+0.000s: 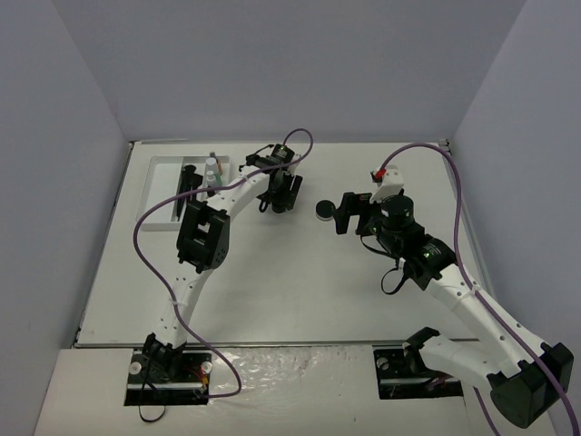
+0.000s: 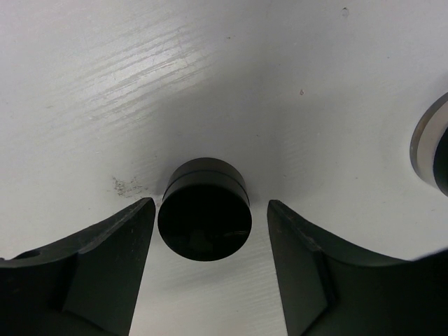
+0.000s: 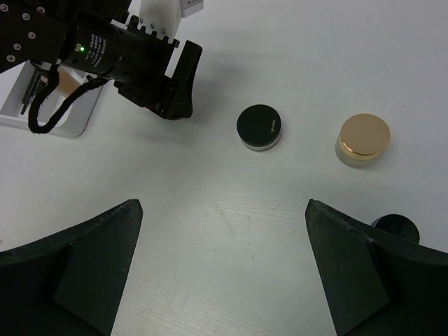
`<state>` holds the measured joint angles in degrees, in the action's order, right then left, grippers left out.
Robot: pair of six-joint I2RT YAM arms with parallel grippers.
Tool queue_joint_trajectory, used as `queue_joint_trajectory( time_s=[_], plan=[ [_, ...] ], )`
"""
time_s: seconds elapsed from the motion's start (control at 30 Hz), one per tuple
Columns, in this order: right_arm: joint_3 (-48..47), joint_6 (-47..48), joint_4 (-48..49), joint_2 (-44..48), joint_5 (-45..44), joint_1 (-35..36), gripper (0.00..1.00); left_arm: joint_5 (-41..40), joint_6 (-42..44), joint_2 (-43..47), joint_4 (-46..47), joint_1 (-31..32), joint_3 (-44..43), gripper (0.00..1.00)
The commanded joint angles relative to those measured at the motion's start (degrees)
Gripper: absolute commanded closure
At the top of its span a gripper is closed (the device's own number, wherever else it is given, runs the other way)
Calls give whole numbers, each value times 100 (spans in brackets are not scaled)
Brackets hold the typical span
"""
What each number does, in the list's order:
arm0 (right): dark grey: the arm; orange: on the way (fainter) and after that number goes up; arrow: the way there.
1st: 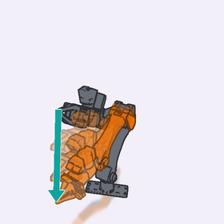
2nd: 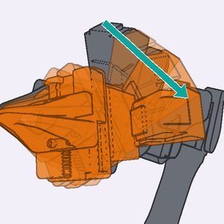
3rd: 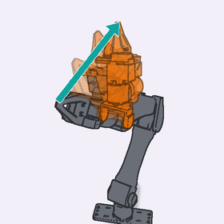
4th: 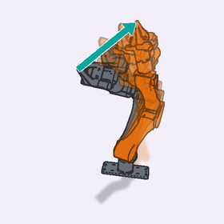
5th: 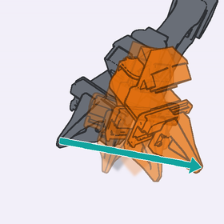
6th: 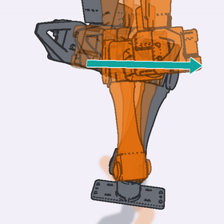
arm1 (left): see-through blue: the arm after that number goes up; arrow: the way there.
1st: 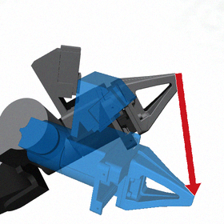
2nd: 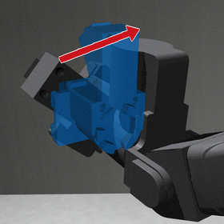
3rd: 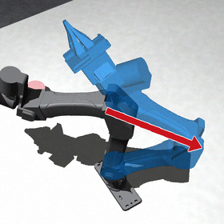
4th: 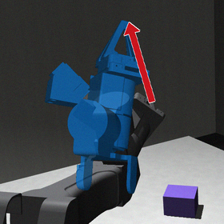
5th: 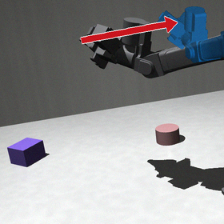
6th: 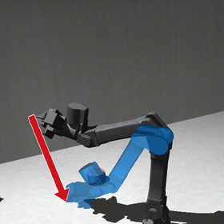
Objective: Organize the makeup
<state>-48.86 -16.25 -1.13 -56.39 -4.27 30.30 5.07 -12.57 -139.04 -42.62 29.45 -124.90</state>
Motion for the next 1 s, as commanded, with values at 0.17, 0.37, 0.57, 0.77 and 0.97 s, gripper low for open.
queue_joint_trajectory(
  time_s=[0.17,0.37,0.57,0.77,0.97],
  plan=[
    [-27,-1,271,106,-12,-42,0,-41,-114,268,74,-18,-70,54],
    [-27,8,280,110,5,-42,0,-14,-88,604,43,-18,36,91],
    [-94,52,274,161,-52,-42,0,-66,-103,1710,-429,-252,-182,96],
    [-189,90,272,140,3,-43,0,-94,-76,2320,-1062,-1151,-590,96],
    [-291,211,297,-40,129,-51,0,-162,142,2468,-881,-2451,-429,96]
  ],
)
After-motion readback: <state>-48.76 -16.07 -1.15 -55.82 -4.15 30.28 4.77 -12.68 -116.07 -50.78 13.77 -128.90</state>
